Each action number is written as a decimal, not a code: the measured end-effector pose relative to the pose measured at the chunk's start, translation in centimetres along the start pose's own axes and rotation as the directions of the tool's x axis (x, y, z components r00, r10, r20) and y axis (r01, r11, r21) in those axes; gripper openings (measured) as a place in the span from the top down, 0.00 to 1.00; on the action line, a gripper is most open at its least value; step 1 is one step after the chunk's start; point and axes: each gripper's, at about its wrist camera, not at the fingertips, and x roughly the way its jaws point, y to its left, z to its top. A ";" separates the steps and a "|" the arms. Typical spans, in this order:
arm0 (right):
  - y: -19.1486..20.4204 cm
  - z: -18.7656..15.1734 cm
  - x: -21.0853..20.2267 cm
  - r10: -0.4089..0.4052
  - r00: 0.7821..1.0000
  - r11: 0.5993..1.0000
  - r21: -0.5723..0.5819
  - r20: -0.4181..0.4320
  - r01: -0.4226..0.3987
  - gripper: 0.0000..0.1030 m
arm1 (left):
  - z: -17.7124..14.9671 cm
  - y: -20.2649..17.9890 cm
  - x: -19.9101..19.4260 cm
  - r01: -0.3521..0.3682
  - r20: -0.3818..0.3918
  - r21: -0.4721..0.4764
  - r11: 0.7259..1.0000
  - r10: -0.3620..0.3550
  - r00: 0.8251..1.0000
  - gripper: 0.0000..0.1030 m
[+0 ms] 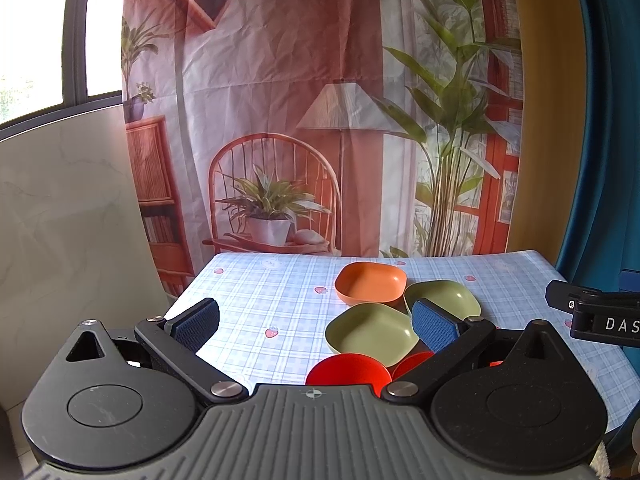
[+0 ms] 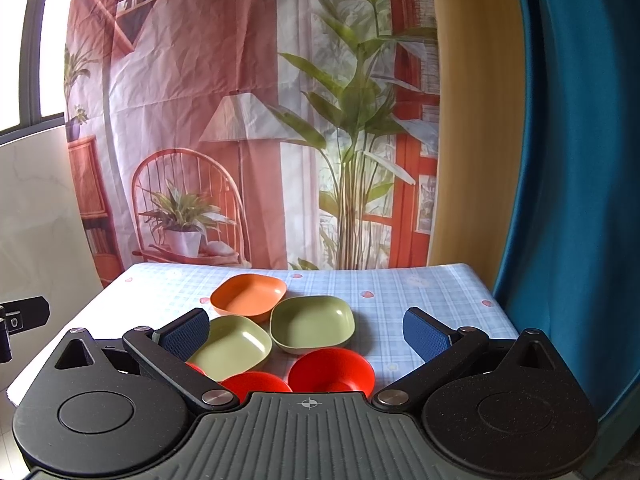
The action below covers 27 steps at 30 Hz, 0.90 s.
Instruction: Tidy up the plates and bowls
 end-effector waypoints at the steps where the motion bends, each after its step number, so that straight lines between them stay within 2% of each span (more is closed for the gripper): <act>1: 0.0 0.0 0.0 0.000 1.000 1.000 0.000 0.000 0.000 0.00 | 0.0 0.0 0.0 0.000 0.000 0.000 1.000 0.000 1.000 0.00; 27: 0.2 0.1 0.0 -0.002 1.000 1.000 -0.002 -0.004 0.002 0.00 | -0.3 -0.1 0.0 0.000 -0.003 0.000 1.000 0.000 1.000 0.00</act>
